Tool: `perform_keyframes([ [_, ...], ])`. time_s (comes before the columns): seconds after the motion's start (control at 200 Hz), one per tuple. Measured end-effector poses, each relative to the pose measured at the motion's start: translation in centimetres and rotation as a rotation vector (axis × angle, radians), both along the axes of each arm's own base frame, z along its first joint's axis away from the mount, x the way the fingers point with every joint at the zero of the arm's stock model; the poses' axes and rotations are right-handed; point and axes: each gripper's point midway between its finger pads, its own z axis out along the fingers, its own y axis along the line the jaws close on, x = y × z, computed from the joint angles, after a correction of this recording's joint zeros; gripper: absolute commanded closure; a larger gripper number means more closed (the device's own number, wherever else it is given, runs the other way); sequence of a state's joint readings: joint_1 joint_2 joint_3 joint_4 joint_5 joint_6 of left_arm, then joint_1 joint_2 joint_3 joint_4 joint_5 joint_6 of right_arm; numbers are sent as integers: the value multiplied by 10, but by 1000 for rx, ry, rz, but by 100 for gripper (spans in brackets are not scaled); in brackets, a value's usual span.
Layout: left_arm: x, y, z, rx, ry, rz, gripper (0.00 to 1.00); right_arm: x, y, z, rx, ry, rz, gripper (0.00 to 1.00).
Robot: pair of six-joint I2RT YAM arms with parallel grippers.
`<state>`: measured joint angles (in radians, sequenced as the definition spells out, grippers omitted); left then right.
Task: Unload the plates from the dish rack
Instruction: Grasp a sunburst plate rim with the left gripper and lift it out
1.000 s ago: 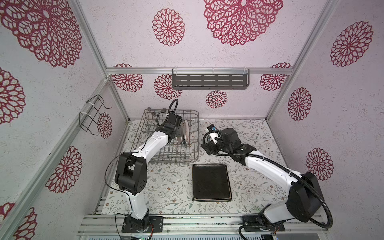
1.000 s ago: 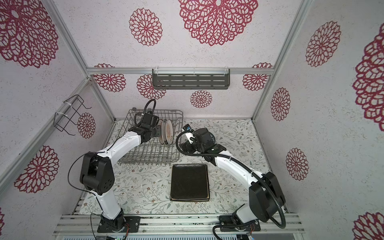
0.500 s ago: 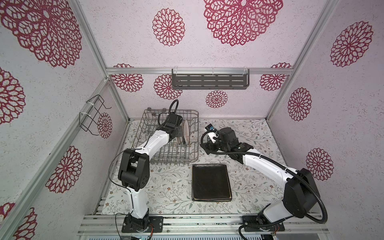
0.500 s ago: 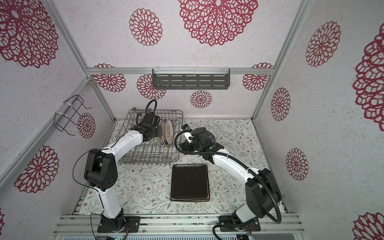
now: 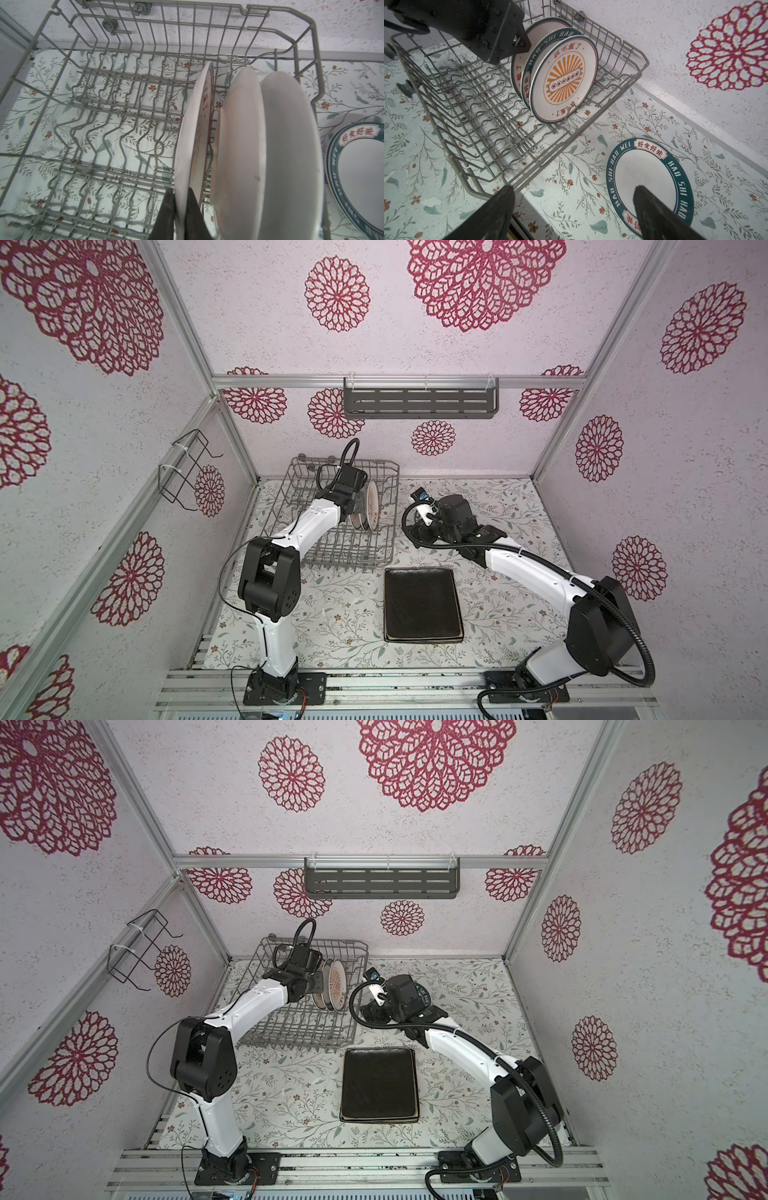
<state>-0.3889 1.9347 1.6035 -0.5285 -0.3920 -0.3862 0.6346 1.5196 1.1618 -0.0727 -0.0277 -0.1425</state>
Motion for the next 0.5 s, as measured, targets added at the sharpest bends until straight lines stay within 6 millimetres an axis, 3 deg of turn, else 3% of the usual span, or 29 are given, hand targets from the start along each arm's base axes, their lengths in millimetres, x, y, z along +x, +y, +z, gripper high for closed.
perform_keyframes([
  [0.3, 8, -7, 28, 275, -66, 50, 100, -6, -11, -24, -33, 33, -9, 7],
  [0.5, 3, -8, 34, 343, -73, 61, 100, -9, -23, -23, -28, 28, -26, 7],
])
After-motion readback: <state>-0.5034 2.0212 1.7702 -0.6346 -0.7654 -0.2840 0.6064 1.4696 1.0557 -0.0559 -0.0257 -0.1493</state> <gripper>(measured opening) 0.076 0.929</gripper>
